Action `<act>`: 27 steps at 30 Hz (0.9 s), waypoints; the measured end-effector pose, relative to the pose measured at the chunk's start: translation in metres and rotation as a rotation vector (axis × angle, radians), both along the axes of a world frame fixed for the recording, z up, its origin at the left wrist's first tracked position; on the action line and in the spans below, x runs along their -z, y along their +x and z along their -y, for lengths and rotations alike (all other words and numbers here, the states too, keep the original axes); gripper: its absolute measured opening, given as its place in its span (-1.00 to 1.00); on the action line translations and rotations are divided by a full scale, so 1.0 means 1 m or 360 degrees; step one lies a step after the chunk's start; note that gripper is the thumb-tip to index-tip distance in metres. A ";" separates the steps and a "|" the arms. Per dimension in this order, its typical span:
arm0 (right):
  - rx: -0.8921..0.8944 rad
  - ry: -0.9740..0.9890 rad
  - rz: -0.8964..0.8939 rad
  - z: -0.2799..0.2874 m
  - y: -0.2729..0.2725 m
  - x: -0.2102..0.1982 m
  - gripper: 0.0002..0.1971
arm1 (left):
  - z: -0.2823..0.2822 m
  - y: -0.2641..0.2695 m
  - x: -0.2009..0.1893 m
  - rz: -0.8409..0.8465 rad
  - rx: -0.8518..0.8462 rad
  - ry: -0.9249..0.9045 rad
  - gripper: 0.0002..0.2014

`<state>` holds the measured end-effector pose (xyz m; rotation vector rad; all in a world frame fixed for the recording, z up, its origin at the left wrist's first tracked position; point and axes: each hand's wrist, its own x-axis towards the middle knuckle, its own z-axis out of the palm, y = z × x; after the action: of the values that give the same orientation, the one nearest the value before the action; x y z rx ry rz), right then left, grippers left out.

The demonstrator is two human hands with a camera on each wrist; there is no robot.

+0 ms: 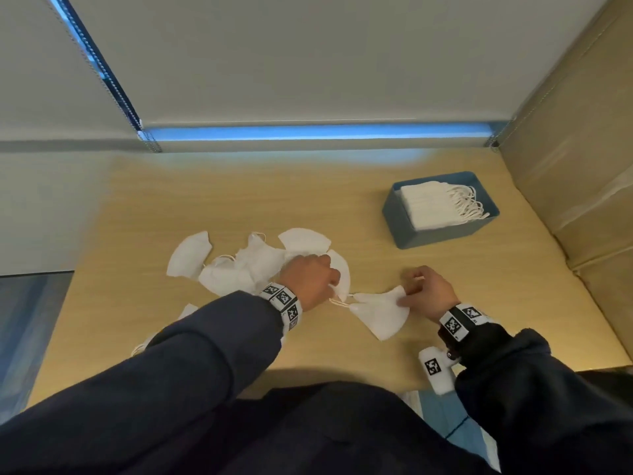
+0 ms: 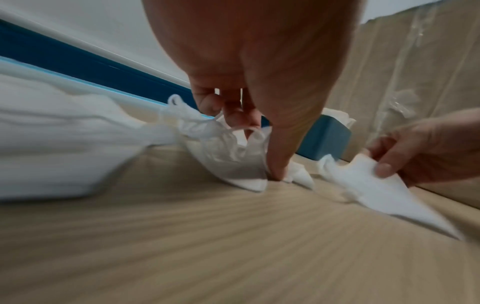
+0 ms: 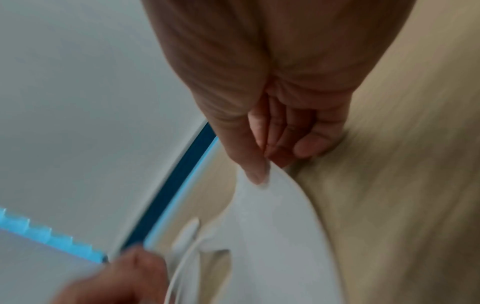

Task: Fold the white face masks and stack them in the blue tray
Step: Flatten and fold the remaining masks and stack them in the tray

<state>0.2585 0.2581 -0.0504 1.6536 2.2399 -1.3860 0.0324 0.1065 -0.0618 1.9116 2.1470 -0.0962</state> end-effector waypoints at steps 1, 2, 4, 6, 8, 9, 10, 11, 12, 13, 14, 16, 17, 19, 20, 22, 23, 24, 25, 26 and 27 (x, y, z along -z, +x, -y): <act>0.0099 -0.0089 -0.0103 0.003 -0.003 0.000 -0.66 | 0.011 -0.012 -0.001 0.0046 -0.0049 0.0031 -0.77; 0.0211 -0.0193 -0.0207 0.007 -0.007 -0.003 -0.75 | 0.022 -0.023 -0.002 0.0098 -0.0096 0.0063 -0.79; 0.0404 -0.0394 -0.0390 0.013 -0.017 -0.010 -0.86 | 0.045 -0.043 -0.007 0.0274 -0.0279 0.0185 -0.81; 0.0472 -0.0522 -0.0456 0.018 -0.028 -0.017 -0.90 | 0.063 -0.059 -0.014 0.0556 -0.0582 0.0437 -0.84; 0.0465 -0.0628 -0.0469 0.023 -0.037 -0.021 -0.91 | 0.075 -0.072 -0.023 0.0904 -0.0958 0.0702 -0.92; 0.0478 -0.0683 -0.0502 0.025 -0.043 -0.022 -0.90 | 0.080 -0.077 -0.027 0.1093 -0.1153 0.0799 -0.95; 0.0490 -0.0720 -0.0536 0.029 -0.048 -0.024 -0.90 | 0.083 -0.081 -0.033 0.1306 -0.1343 0.0899 -0.94; 0.0495 -0.0726 -0.0554 0.032 -0.054 -0.025 -0.93 | 0.084 -0.084 -0.039 0.1545 -0.1527 0.1013 -0.93; 0.0500 -0.0721 -0.0569 0.035 -0.059 -0.027 -0.94 | 0.085 -0.085 -0.046 0.1764 -0.1681 0.1141 -0.91; 0.0516 -0.0710 -0.0588 0.037 -0.064 -0.028 -0.84 | 0.085 -0.085 -0.052 0.1916 -0.1788 0.1260 -0.90; 0.0548 -0.0712 -0.0616 0.038 -0.068 -0.027 -0.71 | 0.083 -0.082 -0.060 0.1977 -0.1824 0.1356 -0.88; 0.0627 -0.0732 -0.0669 0.041 -0.077 -0.030 -0.57 | 0.076 -0.071 -0.076 0.1874 -0.1668 0.1483 -0.85; 0.0648 -0.0761 -0.0699 0.042 -0.081 -0.033 -0.58 | 0.072 -0.062 -0.084 0.1766 -0.1501 0.1524 -0.84; 0.0713 -0.0917 -0.0813 0.043 -0.088 -0.038 -0.62 | 0.062 -0.039 -0.097 0.1530 -0.1049 0.1570 -0.85; 0.0770 -0.1026 -0.0897 0.043 -0.092 -0.043 -0.63 | 0.057 -0.029 -0.096 0.1350 -0.0754 0.1542 -0.86; 0.0828 -0.1242 -0.1045 0.042 -0.095 -0.055 -0.61 | 0.046 -0.015 -0.081 0.0831 -0.0159 0.1294 -0.78; 0.0790 -0.1287 -0.1061 0.040 -0.095 -0.061 -0.55 | 0.043 -0.011 -0.069 0.0609 0.0048 0.1142 -0.72; 0.0716 -0.1258 -0.1046 0.038 -0.095 -0.066 -0.52 | 0.040 -0.008 -0.059 0.0503 0.0148 0.0992 -0.66; 0.0607 -0.1194 -0.1029 0.037 -0.093 -0.070 -0.56 | 0.039 -0.007 -0.053 0.0487 0.0155 0.0862 -0.61; 0.0491 -0.1124 -0.1035 0.037 -0.090 -0.071 -0.64 | 0.037 -0.006 -0.051 0.0546 0.0116 0.0792 -0.57; 0.0395 -0.1062 -0.1035 0.036 -0.085 -0.068 -0.73 | 0.036 -0.005 -0.053 0.0646 0.0045 0.0774 -0.56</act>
<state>0.1734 0.2223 0.0181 1.3797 1.4594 -2.6553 0.0275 0.0705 -0.0088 1.9766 1.9790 0.8059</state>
